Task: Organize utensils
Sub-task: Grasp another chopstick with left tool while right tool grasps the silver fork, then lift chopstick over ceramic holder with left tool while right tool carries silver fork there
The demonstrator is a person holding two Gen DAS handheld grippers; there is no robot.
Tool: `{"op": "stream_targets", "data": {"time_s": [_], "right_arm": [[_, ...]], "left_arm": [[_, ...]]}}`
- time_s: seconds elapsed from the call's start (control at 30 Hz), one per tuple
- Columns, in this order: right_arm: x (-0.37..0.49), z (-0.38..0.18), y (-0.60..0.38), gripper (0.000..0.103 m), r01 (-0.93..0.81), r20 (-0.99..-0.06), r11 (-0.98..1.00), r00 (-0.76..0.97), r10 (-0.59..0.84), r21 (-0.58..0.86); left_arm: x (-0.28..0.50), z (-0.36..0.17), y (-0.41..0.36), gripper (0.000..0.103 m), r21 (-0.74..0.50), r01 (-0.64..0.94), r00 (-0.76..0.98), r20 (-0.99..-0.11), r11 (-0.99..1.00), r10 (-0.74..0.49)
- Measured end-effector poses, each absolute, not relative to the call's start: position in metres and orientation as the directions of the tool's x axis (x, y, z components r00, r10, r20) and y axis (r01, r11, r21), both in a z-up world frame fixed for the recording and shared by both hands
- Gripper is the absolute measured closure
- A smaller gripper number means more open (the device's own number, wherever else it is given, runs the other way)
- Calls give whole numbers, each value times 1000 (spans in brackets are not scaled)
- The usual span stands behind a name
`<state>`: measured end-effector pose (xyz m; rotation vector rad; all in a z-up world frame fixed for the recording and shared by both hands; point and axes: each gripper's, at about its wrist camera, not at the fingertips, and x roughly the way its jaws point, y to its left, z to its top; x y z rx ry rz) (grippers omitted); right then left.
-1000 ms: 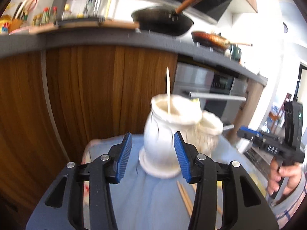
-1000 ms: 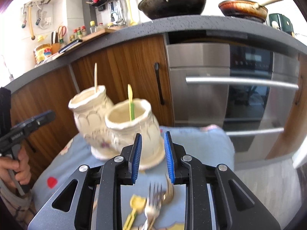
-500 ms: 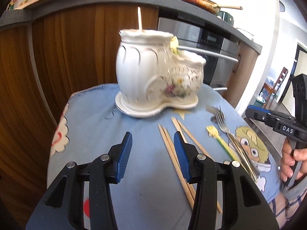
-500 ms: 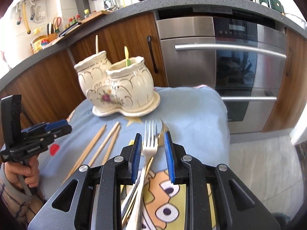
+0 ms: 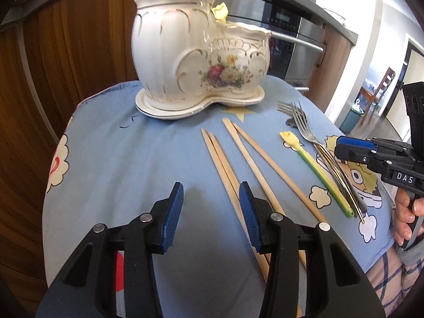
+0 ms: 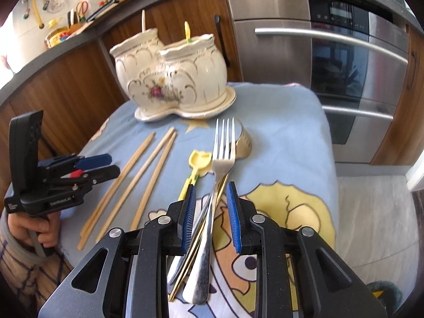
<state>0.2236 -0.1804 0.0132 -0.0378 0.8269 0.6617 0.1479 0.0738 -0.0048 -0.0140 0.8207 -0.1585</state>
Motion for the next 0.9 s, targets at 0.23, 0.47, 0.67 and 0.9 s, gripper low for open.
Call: {"op": "stream_targets", "data": {"time_s": [0.23,0.47,0.67,0.9], "right_arm": [[226,4,-179,90,-558,-711,795,459,533,236],[231,0,-181,93,-554,-712,789,438,549,267],[231,3,-191,97,-546,-695,783,438,570,298],[228,13,-201,97,-539,-690,804,482,540,253]], "left_arm": [[152,-8,75,66,-79,131,652,-744,988,-146],[159,-7,70,75,-53,144,637,-759,988,-133],[164,-7,74,96,-5,130,630,-772,992,-87],[163,-6,94,96,14,95,619,-784,995,-48]]}}
